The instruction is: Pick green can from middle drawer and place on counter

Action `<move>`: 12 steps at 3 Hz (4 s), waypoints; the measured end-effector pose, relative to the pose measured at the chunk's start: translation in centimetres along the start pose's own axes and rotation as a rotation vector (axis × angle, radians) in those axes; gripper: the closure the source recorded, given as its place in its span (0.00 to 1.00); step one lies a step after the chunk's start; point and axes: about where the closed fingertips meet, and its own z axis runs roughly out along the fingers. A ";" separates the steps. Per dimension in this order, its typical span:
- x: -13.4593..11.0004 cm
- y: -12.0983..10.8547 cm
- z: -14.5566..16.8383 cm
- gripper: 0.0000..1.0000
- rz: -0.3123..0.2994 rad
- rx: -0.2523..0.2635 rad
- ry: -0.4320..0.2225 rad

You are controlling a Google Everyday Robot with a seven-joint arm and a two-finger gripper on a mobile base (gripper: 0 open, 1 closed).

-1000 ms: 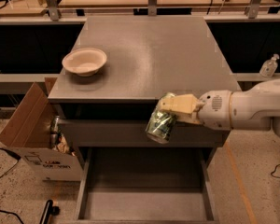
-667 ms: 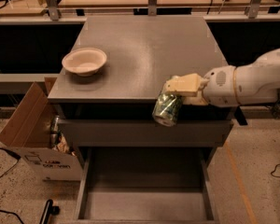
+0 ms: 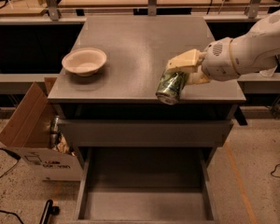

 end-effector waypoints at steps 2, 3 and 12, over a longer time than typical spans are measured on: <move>0.3 -0.5 0.1 1.00 -0.022 0.011 -0.015; 1.5 -0.5 -0.8 1.00 0.041 0.051 -0.022; 5.0 4.6 3.7 0.11 0.303 -0.162 -0.165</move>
Offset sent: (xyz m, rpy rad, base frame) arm 0.0054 0.0041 0.0097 -0.0081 -0.0176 0.0603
